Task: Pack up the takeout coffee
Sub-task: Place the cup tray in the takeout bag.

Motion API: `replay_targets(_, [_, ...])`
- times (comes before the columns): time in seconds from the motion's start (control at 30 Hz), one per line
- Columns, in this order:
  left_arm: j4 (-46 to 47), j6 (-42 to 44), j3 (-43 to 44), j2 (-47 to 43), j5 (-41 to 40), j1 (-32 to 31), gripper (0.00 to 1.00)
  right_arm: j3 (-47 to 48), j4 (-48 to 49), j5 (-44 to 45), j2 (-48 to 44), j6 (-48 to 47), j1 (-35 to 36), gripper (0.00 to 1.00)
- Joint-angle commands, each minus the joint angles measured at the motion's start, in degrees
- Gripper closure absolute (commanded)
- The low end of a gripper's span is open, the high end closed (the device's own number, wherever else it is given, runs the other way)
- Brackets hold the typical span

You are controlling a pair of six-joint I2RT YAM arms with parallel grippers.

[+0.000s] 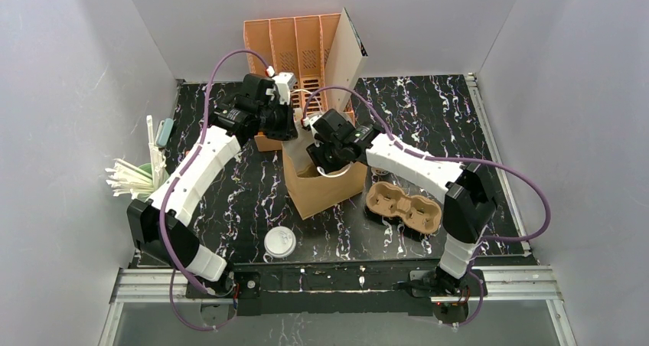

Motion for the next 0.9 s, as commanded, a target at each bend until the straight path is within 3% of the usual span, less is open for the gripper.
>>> replay_targets(0.0, [0.7, -0.4, -1.0, -3.5, 1.3, 0.2, 1.0, -0.7, -2.5, -1.1, 1.6, 1.1, 0.5, 0.7])
replay_targets(0.63, [3.5, 1.1, -5.1, -7.6, 4.3, 0.2, 1.0, -7.1, -1.4, -2.6, 4.7, 4.4, 0.7, 0.64])
replay_targets(0.87, [4.2, 1.6, -5.6, -8.1, 5.9, 0.2, 1.0, -6.2, -2.2, -1.8, 3.6, 4.4, 0.7, 0.47])
